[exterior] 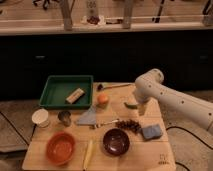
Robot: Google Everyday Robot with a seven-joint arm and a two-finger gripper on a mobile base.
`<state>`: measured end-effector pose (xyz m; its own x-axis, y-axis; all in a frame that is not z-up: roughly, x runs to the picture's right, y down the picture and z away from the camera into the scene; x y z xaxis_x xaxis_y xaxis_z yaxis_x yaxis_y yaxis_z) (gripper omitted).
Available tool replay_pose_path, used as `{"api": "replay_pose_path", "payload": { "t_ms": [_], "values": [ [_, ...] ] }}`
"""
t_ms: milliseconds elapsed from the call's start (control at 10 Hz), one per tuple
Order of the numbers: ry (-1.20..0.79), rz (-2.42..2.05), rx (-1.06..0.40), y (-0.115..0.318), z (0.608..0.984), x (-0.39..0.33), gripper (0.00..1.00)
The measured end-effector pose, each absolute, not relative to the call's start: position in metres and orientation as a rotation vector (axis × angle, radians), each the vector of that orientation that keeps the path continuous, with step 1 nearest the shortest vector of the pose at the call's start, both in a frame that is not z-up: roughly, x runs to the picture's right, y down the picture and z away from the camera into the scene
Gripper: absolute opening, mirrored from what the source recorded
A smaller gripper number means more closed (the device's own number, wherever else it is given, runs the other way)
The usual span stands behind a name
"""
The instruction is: Place pepper in purple bowl
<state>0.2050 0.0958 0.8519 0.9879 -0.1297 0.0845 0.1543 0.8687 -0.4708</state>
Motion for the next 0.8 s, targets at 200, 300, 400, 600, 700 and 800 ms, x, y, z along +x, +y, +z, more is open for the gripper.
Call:
{"api": "replay_pose_path", "payload": {
  "t_ms": [200, 300, 400, 600, 700, 800],
  "values": [
    [-0.053, -0.149, -0.497, 0.095, 0.858, 0.204, 0.80],
    [-0.055, -0.149, -0.497, 0.093, 0.863, 0.204, 0.80],
    [-0.059, -0.150, -0.497, 0.091, 0.869, 0.201, 0.80],
    [-0.067, -0.146, -0.502, 0.091, 0.880, 0.201, 0.80],
    [-0.070, -0.141, -0.504, 0.091, 0.883, 0.203, 0.80],
    [-0.073, -0.138, -0.509, 0.093, 0.891, 0.204, 0.80]
  ]
}}
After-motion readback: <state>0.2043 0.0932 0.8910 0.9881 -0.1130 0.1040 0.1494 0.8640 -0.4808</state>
